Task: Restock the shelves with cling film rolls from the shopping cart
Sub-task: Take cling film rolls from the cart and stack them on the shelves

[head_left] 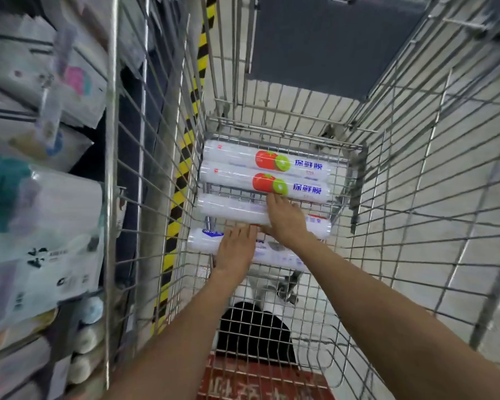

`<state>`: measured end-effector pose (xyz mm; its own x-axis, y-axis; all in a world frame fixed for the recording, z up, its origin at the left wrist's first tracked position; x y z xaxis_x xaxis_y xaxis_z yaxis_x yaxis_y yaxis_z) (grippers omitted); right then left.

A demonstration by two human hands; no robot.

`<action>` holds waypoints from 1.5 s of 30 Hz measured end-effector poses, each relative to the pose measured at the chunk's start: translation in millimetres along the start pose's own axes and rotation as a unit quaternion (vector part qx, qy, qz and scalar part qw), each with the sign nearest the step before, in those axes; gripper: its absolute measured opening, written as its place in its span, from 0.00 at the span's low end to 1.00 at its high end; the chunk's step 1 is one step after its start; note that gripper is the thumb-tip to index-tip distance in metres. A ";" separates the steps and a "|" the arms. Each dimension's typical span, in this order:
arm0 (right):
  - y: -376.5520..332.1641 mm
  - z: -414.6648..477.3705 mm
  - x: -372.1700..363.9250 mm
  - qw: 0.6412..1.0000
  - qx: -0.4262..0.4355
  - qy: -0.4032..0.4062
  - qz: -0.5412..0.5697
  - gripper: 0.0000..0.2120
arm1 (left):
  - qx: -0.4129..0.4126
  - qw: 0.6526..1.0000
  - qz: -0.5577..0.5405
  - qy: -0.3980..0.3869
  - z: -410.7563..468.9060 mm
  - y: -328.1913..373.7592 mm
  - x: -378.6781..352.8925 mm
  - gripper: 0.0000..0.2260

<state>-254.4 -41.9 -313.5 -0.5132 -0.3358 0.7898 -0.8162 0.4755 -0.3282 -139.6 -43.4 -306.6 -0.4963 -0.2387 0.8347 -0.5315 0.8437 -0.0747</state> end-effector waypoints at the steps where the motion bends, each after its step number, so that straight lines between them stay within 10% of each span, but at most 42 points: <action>1: 0.4 -0.5 -4.1 1.000 0.003 -0.008 -0.006 0.31 | -0.003 1.000 0.011 -0.004 -0.1 -0.1 0.8 0.31; 7: 3.9 -12.2 24.9 1.000 0.002 -0.014 -0.005 0.30 | -0.030 0.998 0.027 -0.054 -12.1 2.5 0.7 0.28; 12: -2.1 -53.4 100.4 0.993 -0.053 0.039 0.098 0.28 | 0.089 0.967 -0.213 -0.105 -41.8 -5.8 27.1 0.27; 15: -11.4 -92.6 151.3 0.957 -0.087 0.085 0.263 0.24 | 0.191 0.830 -0.514 -0.103 -59.0 -13.8 48.9 0.20; 20: -39.2 -174.3 209.6 0.800 -0.063 0.080 0.591 0.08 | 0.203 0.588 -0.783 -0.006 -113.7 -30.4 134.1 0.09; 27: -87.7 -272.2 222.7 0.685 -0.037 0.006 0.728 0.12 | 0.149 0.497 -0.852 0.076 -245.7 -33.7 208.4 0.10; 31: -135.8 -324.1 222.4 0.705 0.020 -0.080 0.704 0.19 | 0.150 0.422 -0.883 0.138 -334.9 -31.5 219.3 0.05; 36: -203.2 -385.0 213.6 0.738 0.085 -0.134 0.656 0.25 | 0.172 0.396 -0.879 0.202 -448.7 -37.5 210.3 0.26; 45: -342.5 -512.3 150.0 0.735 0.173 -0.311 0.576 0.20 | 0.307 0.406 -0.797 0.325 -661.0 -17.6 137.9 0.23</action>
<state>84.0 161.4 182.8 -0.8511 -0.2310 -0.4715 0.2928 0.5366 -0.7914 255.0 226.6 170.5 0.9942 0.0987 0.0421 0.0082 -0.4609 0.8874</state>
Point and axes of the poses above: each hand's wrist, its own z-axis towards the middle knuckle, its own x-axis out of the back of the hand, y = z × x, the point moved 5 cm from there along z, towards the middle knuckle, and after that the axes turned 14 degrees about z, right-handed, at the moved point
